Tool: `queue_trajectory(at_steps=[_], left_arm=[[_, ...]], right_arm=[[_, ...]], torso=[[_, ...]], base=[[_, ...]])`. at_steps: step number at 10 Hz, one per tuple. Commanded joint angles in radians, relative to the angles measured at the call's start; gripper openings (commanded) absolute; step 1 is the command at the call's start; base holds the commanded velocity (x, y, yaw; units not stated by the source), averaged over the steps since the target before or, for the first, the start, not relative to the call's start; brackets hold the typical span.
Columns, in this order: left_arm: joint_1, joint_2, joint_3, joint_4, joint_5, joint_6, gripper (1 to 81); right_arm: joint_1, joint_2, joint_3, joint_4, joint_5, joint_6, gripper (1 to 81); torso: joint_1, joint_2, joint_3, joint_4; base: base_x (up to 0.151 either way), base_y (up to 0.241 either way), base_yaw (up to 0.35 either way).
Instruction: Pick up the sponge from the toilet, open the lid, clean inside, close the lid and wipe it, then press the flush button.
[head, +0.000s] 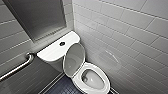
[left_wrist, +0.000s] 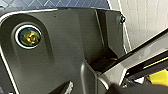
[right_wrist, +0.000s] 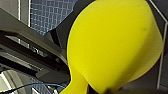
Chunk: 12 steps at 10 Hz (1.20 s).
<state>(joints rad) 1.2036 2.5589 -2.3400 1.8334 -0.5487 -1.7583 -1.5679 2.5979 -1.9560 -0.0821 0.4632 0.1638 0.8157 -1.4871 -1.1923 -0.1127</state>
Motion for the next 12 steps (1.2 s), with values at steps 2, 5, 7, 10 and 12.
queue_trajectory(at_steps=[2,5,7,10,12], left_arm=[[0.061,0.129,-0.256,0.027,0.02,0.006,81.1],[0.087,0.199,-0.389,0.024,0.016,0.011,81.1],[0.116,0.276,-0.475,0.018,0.079,0.011,81.1],[0.178,0.393,-0.556,0.021,0.274,0.019,81.1],[0.222,0.454,-0.558,-0.027,0.435,0.148,81.1]], right_arm=[[-0.021,-0.023,0.013,-0.047,-0.063,-0.004,1.0],[-0.021,-0.003,-0.004,-0.06,-0.063,-0.004,1.0],[-0.019,0.004,-0.003,-0.061,-0.075,-0.004,1.0],[-0.019,0.024,-0.032,-0.061,-0.095,0.0,1.0],[-0.019,0.026,-0.035,-0.059,-0.095,0.003,1.0]], torso=[[0.0,0.0,0.0,0.0],[0.0,0.0,0.0,0.0],[0.0,0.0,0.0,0.0],[0.0,0.0,0.0,0.0],[0.0,0.0,0.001,0.0]], base=[[0.0,0.0,0.0],[0.0,0.0,0.0],[0.0,0.0,0.0],[0.0,0.0,0.0],[0.0,0.0,0.0]])
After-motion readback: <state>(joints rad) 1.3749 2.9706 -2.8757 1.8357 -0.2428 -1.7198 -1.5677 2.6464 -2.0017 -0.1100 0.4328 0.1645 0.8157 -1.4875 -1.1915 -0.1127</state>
